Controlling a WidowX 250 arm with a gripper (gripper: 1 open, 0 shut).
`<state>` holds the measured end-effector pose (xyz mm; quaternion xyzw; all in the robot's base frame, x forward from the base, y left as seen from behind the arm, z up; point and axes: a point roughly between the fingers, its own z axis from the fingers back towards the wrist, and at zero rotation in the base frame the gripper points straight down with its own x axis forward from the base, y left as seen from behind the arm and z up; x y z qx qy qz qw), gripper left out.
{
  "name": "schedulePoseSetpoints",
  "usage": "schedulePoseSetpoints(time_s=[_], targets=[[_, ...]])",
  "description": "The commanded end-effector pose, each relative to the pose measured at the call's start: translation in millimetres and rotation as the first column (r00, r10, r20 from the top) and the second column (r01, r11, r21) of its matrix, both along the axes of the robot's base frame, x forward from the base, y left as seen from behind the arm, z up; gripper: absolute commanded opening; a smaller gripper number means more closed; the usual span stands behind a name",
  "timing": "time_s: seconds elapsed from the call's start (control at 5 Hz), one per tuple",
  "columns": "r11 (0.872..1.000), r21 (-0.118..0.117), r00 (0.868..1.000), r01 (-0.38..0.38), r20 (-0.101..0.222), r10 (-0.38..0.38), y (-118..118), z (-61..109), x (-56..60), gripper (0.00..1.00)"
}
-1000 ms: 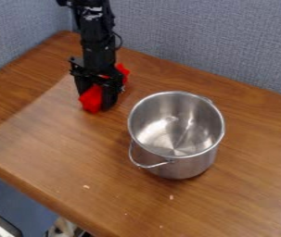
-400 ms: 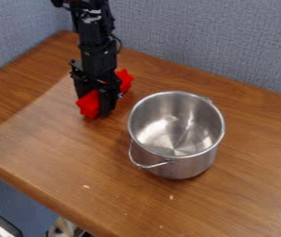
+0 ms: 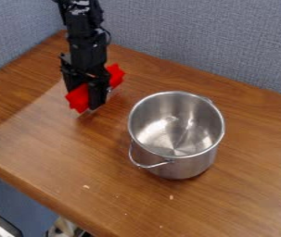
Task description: Put the red object in the metal pot
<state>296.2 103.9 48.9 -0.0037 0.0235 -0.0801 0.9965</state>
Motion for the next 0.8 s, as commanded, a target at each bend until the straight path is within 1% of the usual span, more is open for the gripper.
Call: schedulePoseSetpoints(time_s=[0.0,0.2,0.4,0.6], targets=[[0.999,0.013,0.997,0.031,0.076,-0.032,-10.6,31.8,6.5,0.00],[0.999,-0.009,0.993,0.041,0.108,-0.040,-15.4,45.7,-4.7,0.00],[0.997,0.003,0.988,0.071,0.136,-0.071,-23.7,58.5,-12.9,0.00],[0.988,0.022,0.972,0.151,0.179,-0.153,-40.4,76.5,-11.4,0.00]])
